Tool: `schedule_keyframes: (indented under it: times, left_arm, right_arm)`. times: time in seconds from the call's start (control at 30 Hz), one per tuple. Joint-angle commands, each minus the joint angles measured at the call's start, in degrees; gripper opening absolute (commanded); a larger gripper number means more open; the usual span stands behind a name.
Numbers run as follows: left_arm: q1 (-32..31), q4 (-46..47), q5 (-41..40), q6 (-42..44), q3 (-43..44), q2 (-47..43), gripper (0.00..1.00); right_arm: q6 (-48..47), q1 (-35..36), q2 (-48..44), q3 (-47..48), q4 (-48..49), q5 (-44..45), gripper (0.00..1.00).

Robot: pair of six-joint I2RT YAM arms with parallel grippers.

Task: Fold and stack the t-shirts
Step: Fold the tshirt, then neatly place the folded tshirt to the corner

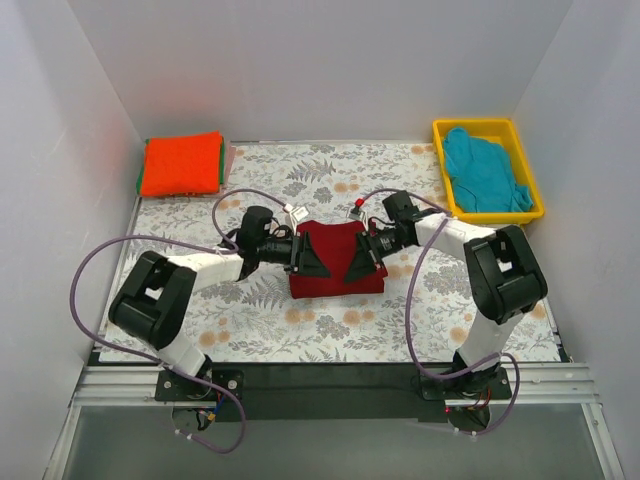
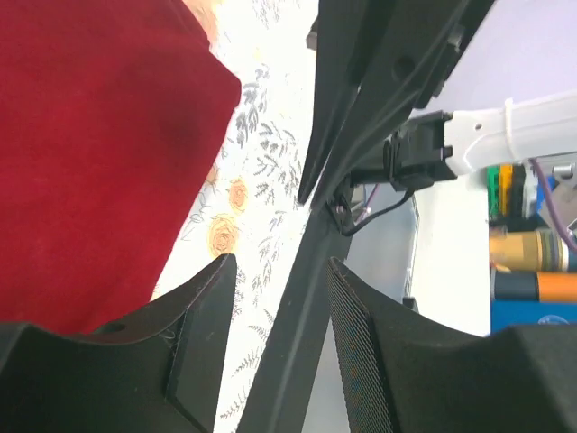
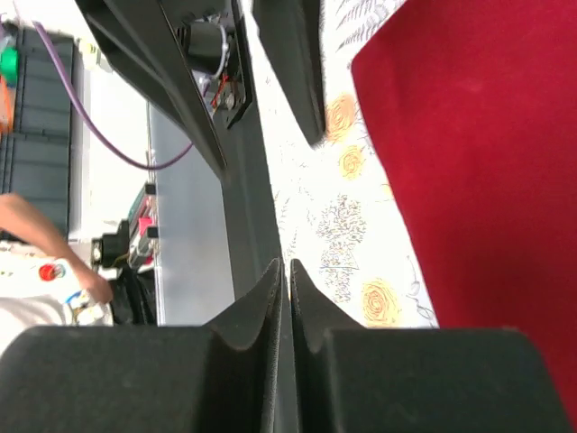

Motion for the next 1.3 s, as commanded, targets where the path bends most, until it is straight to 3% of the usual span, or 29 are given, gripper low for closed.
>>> schedule_keyframes:
  times: [0.0,0.17,0.37,0.5,0.6,0.63,0.7,0.77,0.9,1.03,1.13,1.27]
  left_arm:
    - [-1.3,1.0,-0.8,-2.2,-1.9,4.8,0.43]
    - [-0.4,-1.2,-2.0,0.3,-0.8,14.5,0.42]
    - [3.7,-7.4,0.7,7.5,-1.3,17.1,0.43]
    - [7.8,-8.6,8.2,9.8,-2.0,5.3,0.49]
    - [11.8,-15.9,10.1,13.8,-0.1,-3.7,0.56]
    - [14.6,-17.2,9.9,13.8,0.4,-8.6,0.58]
    - [17.6,-20.6,8.3,13.8,1.6,-13.0,0.65]
    - [22.4,-23.5,6.1,13.3,2.7,-17.6,0.72]
    - [33.7,-27.3,7.3,9.5,3.4,-18.7,0.81]
    - [40.9,-38.9,1.5,16.8,9.2,-14.5,0.84]
    - [42.7,-48.3,-3.5,21.4,14.3,-10.5,0.86]
    - [44.6,-49.3,-4.8,21.1,14.0,-8.3,0.87]
  right_arm:
    - [0.6,0.4,5.4,-2.7,3.0,-0.2,0.1]
    - [-5.5,-3.2,13.4,-3.3,0.5,1.1,0.05]
    - [-12.6,-8.2,18.8,-5.1,-5.1,3.7,0.03]
    - [-13.7,-8.1,12.8,-2.0,-8.6,2.0,0.03]
    - [-13.4,-7.6,5.2,3.4,-10.7,1.9,0.06]
    - [-13.0,-7.2,3.4,4.7,-10.7,3.8,0.13]
    - [-12.3,-4.4,-0.7,9.2,-10.4,7.9,0.2]
    - [-12.6,0.8,-2.9,11.7,-9.8,17.6,0.33]
    - [-13.6,12.4,-3.8,15.7,-7.0,35.2,0.39]
    - [-14.1,23.4,-0.3,19.8,-4.9,52.6,0.4]
    - [-14.7,30.5,4.0,23.2,-4.3,59.3,0.4]
    - [-16.0,37.0,11.2,27.3,-3.8,65.1,0.39]
